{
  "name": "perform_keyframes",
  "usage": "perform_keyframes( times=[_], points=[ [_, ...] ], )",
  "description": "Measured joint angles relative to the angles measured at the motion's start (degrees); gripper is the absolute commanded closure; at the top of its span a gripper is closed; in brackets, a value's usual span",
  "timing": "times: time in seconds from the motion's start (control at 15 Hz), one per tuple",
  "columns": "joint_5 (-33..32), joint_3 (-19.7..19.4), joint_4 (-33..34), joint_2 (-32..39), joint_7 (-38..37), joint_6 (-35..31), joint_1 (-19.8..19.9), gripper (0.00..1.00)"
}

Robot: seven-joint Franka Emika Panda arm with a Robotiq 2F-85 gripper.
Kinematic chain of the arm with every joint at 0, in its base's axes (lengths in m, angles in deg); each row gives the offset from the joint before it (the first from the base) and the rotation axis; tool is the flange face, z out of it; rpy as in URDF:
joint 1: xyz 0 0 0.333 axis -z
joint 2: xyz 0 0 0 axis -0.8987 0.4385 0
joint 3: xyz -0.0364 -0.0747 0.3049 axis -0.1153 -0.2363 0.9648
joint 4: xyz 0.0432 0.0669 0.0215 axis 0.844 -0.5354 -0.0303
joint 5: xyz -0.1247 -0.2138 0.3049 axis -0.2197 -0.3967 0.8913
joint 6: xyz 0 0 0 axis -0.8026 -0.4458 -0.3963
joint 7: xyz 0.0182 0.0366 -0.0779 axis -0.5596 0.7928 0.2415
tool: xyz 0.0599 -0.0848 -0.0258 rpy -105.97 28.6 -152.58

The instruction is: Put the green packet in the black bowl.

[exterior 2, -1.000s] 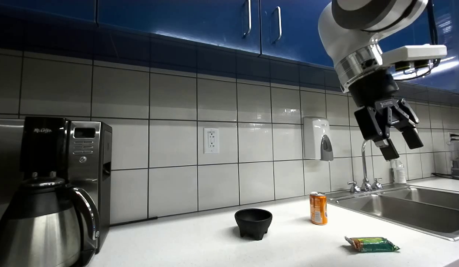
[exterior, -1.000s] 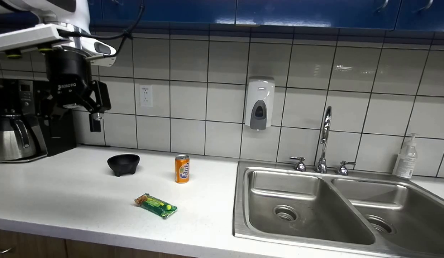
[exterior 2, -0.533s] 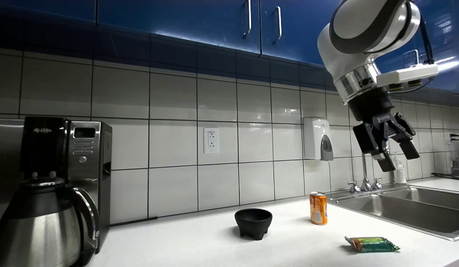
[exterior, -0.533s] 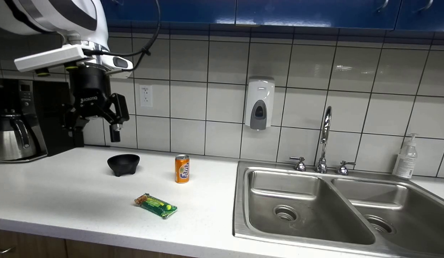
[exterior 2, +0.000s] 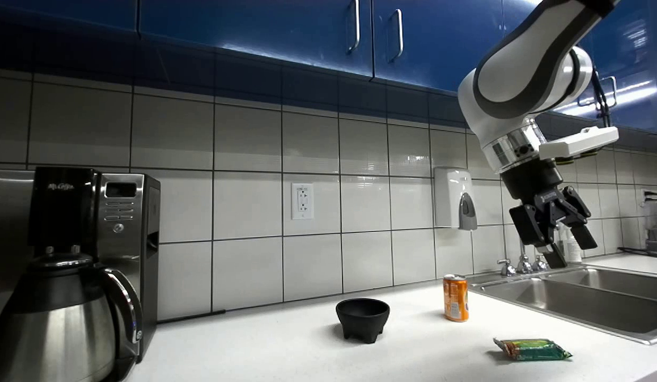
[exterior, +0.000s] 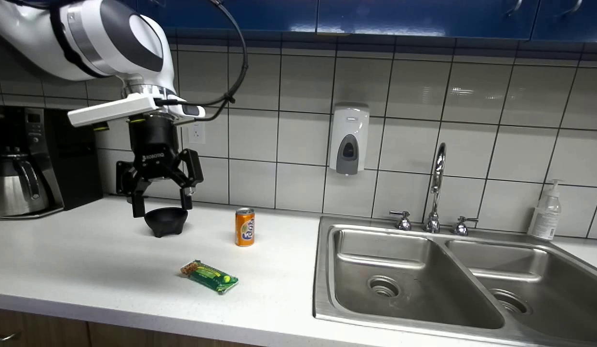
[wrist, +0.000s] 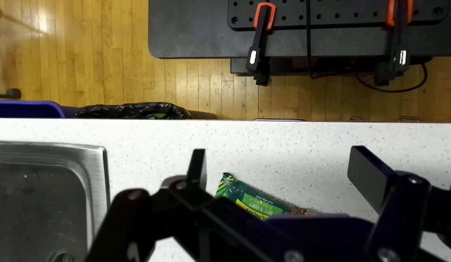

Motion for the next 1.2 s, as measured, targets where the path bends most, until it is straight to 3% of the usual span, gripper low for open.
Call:
perform_keyframes(
  times=[1.2],
  points=[
    [-6.17, -5.65, 7.93, 18.07, 25.09, -12.46, 0.10, 0.00]
  ],
)
